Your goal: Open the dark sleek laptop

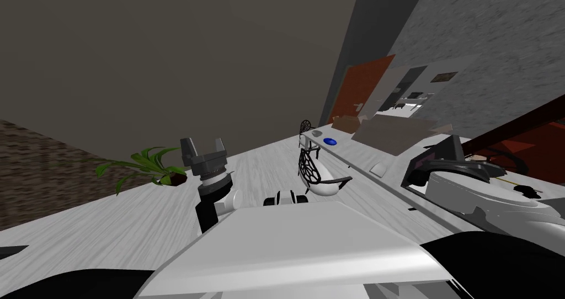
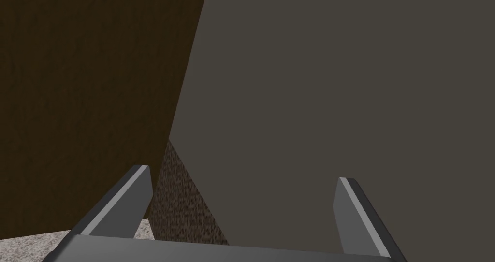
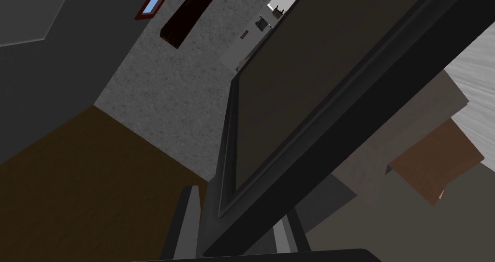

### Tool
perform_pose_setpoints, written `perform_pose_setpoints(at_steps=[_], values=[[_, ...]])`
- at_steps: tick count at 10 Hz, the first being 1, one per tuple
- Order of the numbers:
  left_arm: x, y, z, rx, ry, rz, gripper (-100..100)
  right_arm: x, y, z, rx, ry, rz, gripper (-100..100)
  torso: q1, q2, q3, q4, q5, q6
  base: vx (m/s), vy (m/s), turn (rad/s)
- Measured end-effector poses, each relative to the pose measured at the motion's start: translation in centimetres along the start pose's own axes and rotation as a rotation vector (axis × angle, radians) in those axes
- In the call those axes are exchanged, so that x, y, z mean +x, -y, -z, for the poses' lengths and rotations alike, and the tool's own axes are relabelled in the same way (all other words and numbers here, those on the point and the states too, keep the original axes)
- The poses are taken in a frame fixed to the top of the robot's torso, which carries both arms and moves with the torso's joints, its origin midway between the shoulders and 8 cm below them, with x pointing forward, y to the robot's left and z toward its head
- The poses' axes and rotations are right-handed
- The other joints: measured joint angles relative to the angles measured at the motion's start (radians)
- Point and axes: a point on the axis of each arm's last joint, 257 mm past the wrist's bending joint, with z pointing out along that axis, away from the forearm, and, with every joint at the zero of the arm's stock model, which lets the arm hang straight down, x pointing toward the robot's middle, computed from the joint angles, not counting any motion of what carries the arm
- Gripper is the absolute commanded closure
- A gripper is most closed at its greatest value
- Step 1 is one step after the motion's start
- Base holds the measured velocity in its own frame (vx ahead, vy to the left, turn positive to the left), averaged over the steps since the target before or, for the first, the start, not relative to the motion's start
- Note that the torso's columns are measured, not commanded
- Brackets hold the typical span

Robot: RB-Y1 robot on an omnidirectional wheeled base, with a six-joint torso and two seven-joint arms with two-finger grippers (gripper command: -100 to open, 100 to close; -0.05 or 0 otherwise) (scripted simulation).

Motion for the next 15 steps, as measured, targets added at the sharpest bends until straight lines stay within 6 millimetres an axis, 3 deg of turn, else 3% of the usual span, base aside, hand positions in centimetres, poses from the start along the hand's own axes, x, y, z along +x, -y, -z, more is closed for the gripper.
perform_pose_setpoints(at_steps=[8, 15], values=[[0.0, 0.0, 0.0, 0.0, 0.0, 0.0, 0, 1.0, 0.2, 3.8, -0.031, -0.032, 0.034, 100, -0.002, 0.0, 0.002, -0.001, -0.006, -0.001, 0.011, -0.016, 0.005], [0.0, 0.0, 0.0, 0.0, 0.0, 0.0, 0, 0.1, -1.2, 3.0, -0.044, -0.022, -0.214, 100, -0.011, 0.001, 0.003, -0.002, -0.011, 0.005, -0.107, -0.06, 0.016]])
